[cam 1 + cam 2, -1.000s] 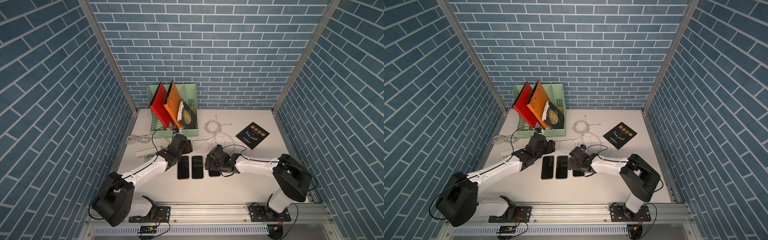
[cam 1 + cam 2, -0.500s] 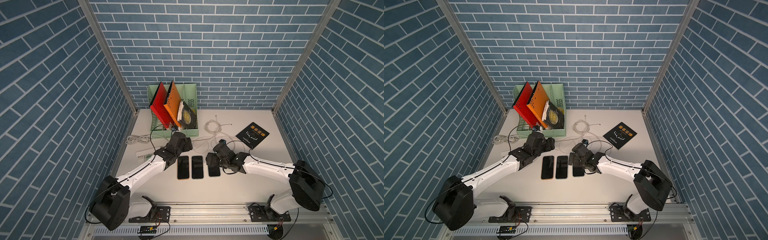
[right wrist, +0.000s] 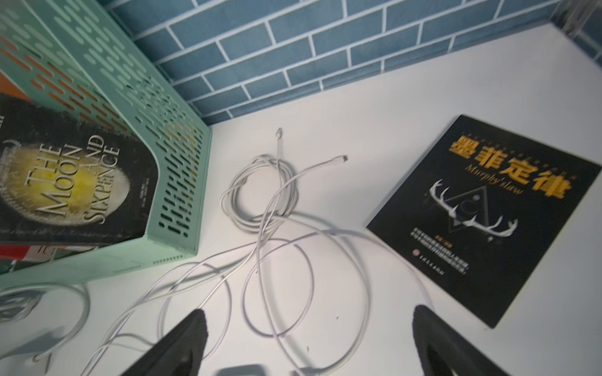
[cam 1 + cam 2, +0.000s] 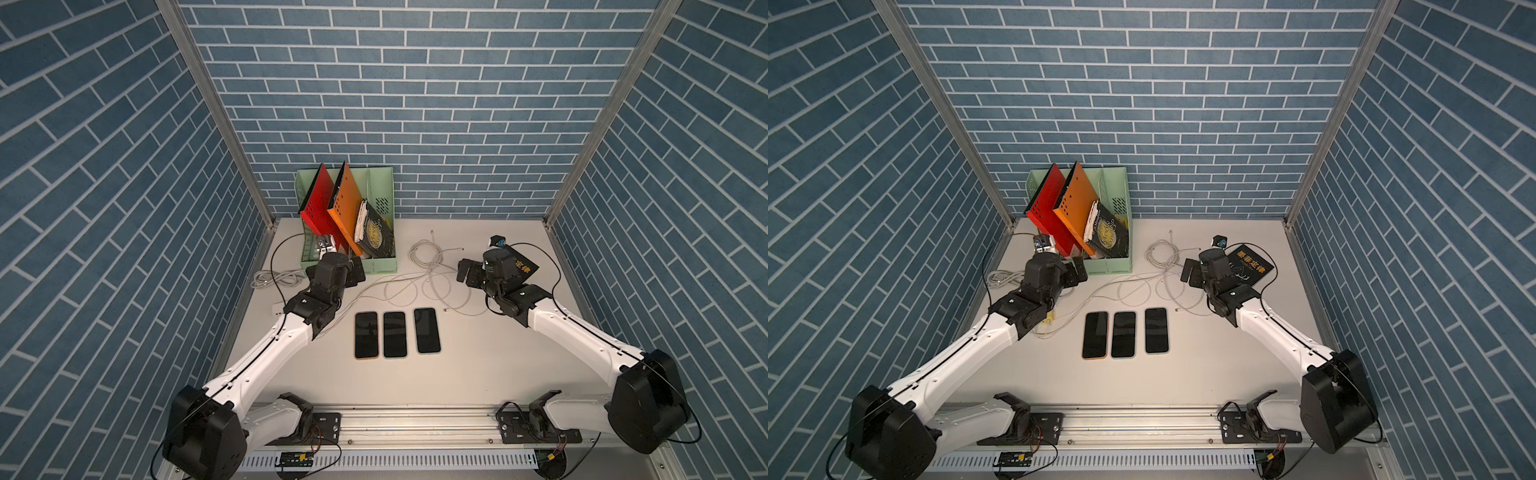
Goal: Unplug the charging cable from the phone
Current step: Place the phone at the center of the board, then reset both arms
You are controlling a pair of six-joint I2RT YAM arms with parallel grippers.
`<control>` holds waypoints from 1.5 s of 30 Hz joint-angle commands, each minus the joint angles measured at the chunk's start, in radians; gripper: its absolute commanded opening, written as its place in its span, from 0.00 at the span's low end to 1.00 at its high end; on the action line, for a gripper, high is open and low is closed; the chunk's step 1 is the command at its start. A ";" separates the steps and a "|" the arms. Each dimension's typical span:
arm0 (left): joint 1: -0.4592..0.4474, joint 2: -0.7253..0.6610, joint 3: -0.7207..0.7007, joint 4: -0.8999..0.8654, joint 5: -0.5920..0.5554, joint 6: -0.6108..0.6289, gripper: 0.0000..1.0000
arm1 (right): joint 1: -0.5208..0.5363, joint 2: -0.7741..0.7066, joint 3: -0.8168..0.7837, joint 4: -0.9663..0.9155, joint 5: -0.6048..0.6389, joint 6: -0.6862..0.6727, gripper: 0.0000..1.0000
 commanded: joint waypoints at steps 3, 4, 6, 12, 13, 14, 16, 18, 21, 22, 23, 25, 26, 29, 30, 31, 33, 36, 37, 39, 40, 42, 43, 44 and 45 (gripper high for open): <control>0.154 -0.031 -0.148 0.222 -0.015 0.202 1.00 | -0.089 -0.015 -0.073 0.212 0.113 -0.168 1.00; 0.181 -0.024 -0.171 0.261 -0.009 0.229 1.00 | -0.110 -0.020 -0.098 0.248 0.123 -0.172 0.99; 0.237 0.014 -0.227 0.367 -0.008 0.269 1.00 | -0.160 -0.033 -0.153 0.314 0.134 -0.182 1.00; 0.315 0.140 -0.433 0.836 0.034 0.312 1.00 | -0.193 -0.092 -0.343 0.556 0.239 -0.326 1.00; 0.320 0.175 -0.460 0.909 0.040 0.307 1.00 | -0.199 -0.105 -0.377 0.595 0.251 -0.347 1.00; 0.322 0.206 -0.481 0.972 0.046 0.310 0.99 | -0.206 -0.116 -0.405 0.621 0.269 -0.356 1.00; 0.323 0.257 -0.515 1.075 0.012 0.318 0.99 | -0.230 -0.141 -0.443 0.637 0.288 -0.363 0.99; 0.323 0.300 -0.558 1.181 0.005 0.313 0.99 | -0.260 -0.159 -0.469 0.627 0.298 -0.366 0.99; 0.320 0.331 -0.595 1.271 0.021 0.321 1.00 | -0.310 -0.175 -0.513 0.642 0.304 -0.379 0.99; 0.320 0.338 -0.603 1.300 0.027 0.328 1.00 | -0.325 -0.175 -0.527 0.652 0.302 -0.384 0.99; 0.320 0.337 -0.604 1.297 0.041 0.330 1.00 | -0.339 -0.173 -0.543 0.673 0.294 -0.394 0.99; 0.320 0.348 -0.626 1.341 0.066 0.338 1.00 | -0.365 -0.159 -0.581 0.735 0.276 -0.412 0.99; 0.319 0.381 -0.655 1.433 0.067 0.343 1.00 | -0.376 -0.146 -0.601 0.779 0.264 -0.414 1.00; 0.311 0.387 -0.659 1.455 0.045 0.358 1.00 | -0.394 -0.093 -0.661 0.934 0.221 -0.422 0.99; 0.308 0.372 -0.655 1.416 0.042 0.348 1.00 | -0.397 -0.066 -0.682 0.997 0.208 -0.434 1.00; 0.308 0.379 -0.659 1.433 0.028 0.350 1.00 | -0.398 -0.037 -0.702 1.065 0.200 -0.443 1.00; 0.298 0.373 -0.660 1.429 0.002 0.347 1.00 | -0.402 0.005 -0.726 1.182 0.165 -0.466 0.99; 0.297 0.375 -0.661 1.433 0.007 0.351 1.00 | -0.417 0.093 -0.782 1.408 0.044 -0.503 1.00; 0.297 0.382 -0.665 1.456 0.007 0.357 1.00 | -0.421 0.137 -0.795 1.485 0.015 -0.512 1.00; 0.297 0.377 -0.660 1.435 0.012 0.354 1.00 | -0.430 0.190 -0.800 1.524 -0.102 -0.544 0.99; 0.297 0.384 -0.662 1.449 0.010 0.357 1.00 | -0.430 0.223 -0.801 1.586 -0.128 -0.560 0.99; 0.297 0.378 -0.661 1.442 0.012 0.354 1.00 | -0.435 0.223 -0.757 1.485 -0.077 -0.534 1.00; 0.296 0.382 -0.662 1.447 0.011 0.356 1.00 | -0.435 0.211 -0.737 1.434 -0.056 -0.527 0.99; 0.297 0.380 -0.660 1.437 0.012 0.354 1.00 | -0.435 0.217 -0.727 1.416 -0.051 -0.525 1.00; 0.297 0.381 -0.659 1.442 0.012 0.355 1.00 | -0.431 0.219 -0.736 1.447 -0.049 -0.532 1.00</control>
